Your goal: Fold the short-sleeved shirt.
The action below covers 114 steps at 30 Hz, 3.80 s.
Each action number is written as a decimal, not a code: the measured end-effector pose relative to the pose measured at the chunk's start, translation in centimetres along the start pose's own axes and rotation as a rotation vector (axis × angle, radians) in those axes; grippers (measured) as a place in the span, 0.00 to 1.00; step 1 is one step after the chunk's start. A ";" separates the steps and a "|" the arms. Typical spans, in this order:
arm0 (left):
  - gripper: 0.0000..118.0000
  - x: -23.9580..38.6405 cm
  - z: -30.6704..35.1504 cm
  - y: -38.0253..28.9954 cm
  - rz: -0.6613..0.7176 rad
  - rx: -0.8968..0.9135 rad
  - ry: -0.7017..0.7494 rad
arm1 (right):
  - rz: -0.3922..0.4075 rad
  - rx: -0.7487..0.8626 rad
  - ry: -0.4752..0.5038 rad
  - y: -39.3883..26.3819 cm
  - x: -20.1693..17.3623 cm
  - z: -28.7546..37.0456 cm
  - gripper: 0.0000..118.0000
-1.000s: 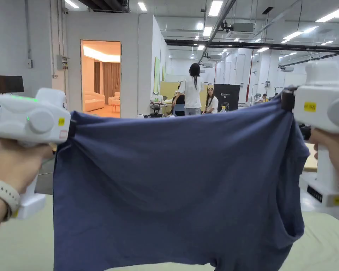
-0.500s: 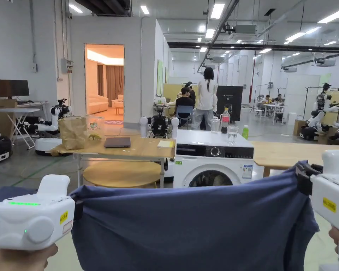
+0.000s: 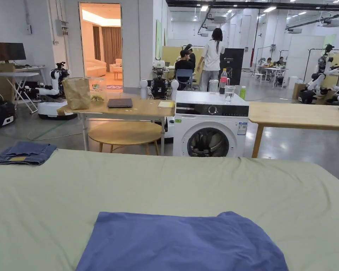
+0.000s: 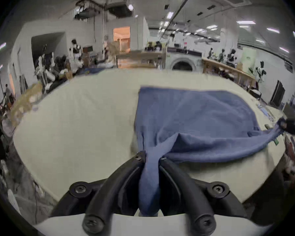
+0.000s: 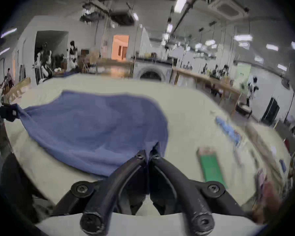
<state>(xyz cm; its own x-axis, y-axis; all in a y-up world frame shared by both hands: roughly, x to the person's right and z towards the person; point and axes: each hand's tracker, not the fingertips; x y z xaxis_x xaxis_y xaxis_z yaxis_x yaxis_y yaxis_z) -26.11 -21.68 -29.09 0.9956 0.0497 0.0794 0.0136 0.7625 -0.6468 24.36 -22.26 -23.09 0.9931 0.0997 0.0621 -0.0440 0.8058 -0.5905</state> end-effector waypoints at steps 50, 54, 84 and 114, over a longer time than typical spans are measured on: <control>0.00 -1.3 -2.7 -5.3 -0.072 -0.053 -0.029 | -0.079 0.044 0.040 -1.1 -6.0 3.5 0.00; 0.00 -1.7 -1.9 -4.8 -0.041 -0.028 -0.038 | -0.085 0.046 -0.005 -2.1 -3.6 4.7 0.00; 0.00 -0.9 0.9 1.6 -0.135 -0.017 -0.007 | -0.164 -0.003 0.023 0.1 1.5 4.1 0.02; 0.90 5.4 -2.3 6.8 -0.126 0.166 -0.052 | -0.121 0.117 0.093 7.7 -2.0 -2.5 0.92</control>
<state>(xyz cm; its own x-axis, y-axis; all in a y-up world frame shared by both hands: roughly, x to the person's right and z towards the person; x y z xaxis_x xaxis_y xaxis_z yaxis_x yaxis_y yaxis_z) -20.47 -17.70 -34.80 0.9809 -0.0231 0.1932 0.1180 0.8602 -0.4961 22.26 -17.69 -29.79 0.9974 -0.0519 0.0492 0.0693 0.8718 -0.4850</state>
